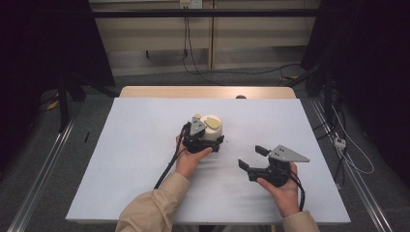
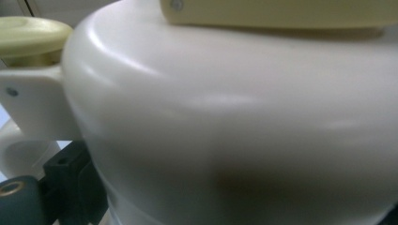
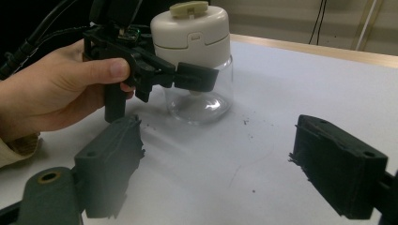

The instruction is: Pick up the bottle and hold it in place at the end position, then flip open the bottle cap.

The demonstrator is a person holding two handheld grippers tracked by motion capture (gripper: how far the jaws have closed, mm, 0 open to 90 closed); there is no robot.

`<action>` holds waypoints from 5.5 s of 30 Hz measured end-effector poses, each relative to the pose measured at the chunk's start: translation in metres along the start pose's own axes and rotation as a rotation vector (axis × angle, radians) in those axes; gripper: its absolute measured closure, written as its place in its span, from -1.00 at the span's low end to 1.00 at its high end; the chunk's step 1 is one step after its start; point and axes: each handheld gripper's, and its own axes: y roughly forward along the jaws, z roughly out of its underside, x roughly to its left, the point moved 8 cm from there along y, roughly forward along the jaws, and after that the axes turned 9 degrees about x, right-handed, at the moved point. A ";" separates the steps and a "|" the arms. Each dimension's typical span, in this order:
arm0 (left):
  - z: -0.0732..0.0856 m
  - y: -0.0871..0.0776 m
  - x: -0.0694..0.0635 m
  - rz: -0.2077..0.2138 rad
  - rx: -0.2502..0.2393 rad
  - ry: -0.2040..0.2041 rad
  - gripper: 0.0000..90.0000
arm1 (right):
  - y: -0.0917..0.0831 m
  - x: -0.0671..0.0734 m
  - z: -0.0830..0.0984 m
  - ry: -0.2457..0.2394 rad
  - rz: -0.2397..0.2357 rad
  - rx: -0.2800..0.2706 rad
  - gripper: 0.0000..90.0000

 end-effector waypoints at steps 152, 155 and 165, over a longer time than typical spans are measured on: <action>0.002 0.001 0.000 0.012 0.015 -0.024 -0.89 | 0.080 0.020 -0.098 -0.098 -0.062 0.078 1.00; 0.002 0.001 0.000 0.012 0.015 -0.024 -0.89 | 0.080 0.021 -0.099 -0.095 -0.064 0.073 1.00; 0.002 0.001 0.000 0.012 0.015 -0.024 -0.90 | 0.081 0.020 -0.102 -0.097 -0.060 0.068 1.00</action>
